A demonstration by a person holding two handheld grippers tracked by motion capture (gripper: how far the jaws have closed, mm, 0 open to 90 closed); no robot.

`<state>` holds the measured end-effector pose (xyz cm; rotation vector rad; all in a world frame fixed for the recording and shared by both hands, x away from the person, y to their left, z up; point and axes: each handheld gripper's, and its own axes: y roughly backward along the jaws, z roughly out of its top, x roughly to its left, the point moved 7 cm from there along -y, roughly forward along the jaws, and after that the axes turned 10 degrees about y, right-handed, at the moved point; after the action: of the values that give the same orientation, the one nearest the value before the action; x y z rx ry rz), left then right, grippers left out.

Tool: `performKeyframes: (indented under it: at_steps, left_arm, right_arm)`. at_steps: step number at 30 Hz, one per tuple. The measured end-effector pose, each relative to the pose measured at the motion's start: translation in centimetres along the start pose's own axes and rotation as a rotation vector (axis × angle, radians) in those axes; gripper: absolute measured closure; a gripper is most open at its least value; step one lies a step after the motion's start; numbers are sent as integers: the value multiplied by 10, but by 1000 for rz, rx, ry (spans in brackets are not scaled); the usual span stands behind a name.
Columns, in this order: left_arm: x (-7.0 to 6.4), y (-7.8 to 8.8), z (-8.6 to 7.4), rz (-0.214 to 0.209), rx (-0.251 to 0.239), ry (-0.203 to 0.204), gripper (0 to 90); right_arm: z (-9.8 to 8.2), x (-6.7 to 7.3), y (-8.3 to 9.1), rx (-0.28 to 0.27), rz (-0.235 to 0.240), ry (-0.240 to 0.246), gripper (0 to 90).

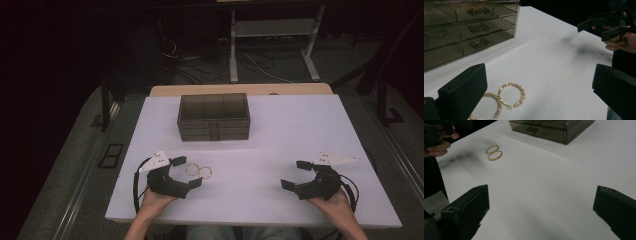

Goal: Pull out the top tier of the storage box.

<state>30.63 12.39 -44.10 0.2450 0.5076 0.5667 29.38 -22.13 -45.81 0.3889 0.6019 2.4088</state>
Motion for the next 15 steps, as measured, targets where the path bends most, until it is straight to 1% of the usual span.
performKeyframes:
  at_steps: [5,10,13,15]
  left_arm:
    - [0,0,-1,6,5,-8,0]
    - [-1,0,0,6,3,-5,0]
    - [-1,-1,0,9,7,-12,0]
    - [-1,-2,-1,16,14,-18,0]
  right_arm:
    - [0,0,0,6,1,-1,0]
    - [-1,1,2,12,8,-6,0]
    - [0,1,3,11,9,-1,0]
    - [0,1,4,12,12,-8,0]
